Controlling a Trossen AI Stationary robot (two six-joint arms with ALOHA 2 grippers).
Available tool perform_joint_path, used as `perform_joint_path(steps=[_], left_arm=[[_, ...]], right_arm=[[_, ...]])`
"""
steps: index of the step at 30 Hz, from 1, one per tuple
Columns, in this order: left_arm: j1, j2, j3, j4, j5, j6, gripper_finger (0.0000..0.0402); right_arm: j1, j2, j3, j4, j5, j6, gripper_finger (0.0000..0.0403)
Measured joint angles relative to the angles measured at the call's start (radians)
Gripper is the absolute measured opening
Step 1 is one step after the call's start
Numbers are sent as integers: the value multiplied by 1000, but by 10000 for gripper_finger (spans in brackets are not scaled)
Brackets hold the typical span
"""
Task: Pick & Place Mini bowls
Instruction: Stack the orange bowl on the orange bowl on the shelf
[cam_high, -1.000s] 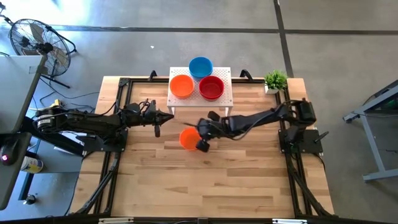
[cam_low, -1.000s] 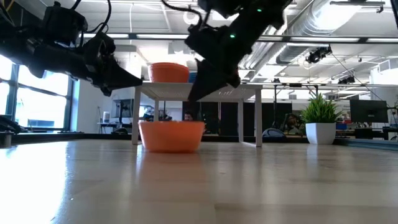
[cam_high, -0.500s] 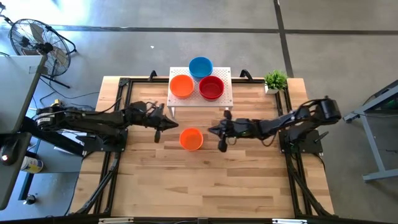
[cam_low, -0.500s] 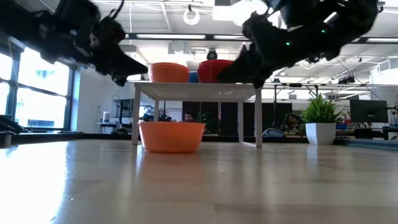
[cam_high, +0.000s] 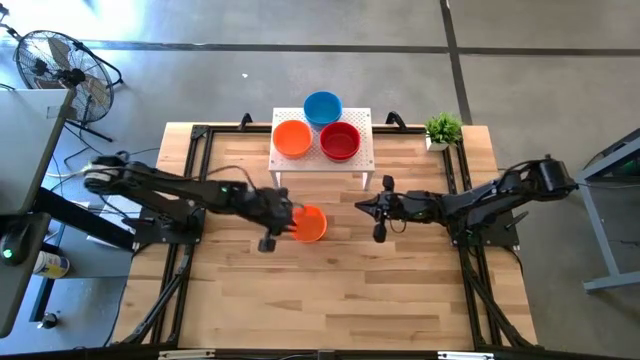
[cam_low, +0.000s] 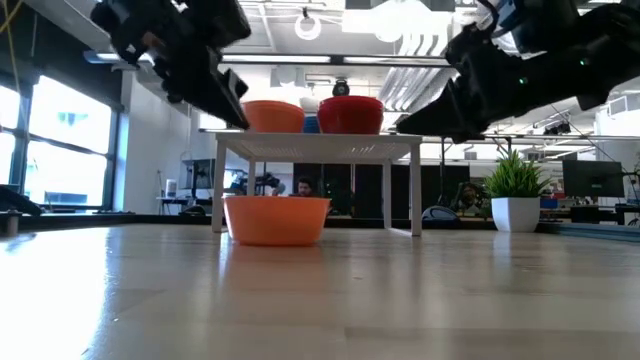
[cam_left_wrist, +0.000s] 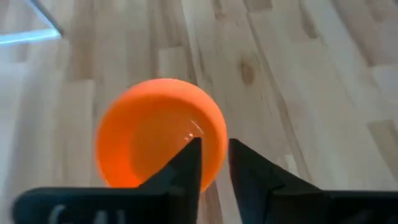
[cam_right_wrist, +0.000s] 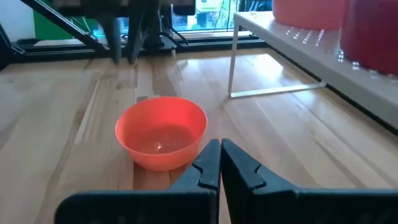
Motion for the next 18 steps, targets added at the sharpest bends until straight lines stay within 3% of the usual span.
perform_joint_path(steps=[9,18], left_arm=[[-122,239,148,-105,-138,37,152],[-132,371,191,-139,-242,-35,159]], right_arm=[[0,0,-28,7,-1,16,2],[0,1,-28,6,-19,16,2]])
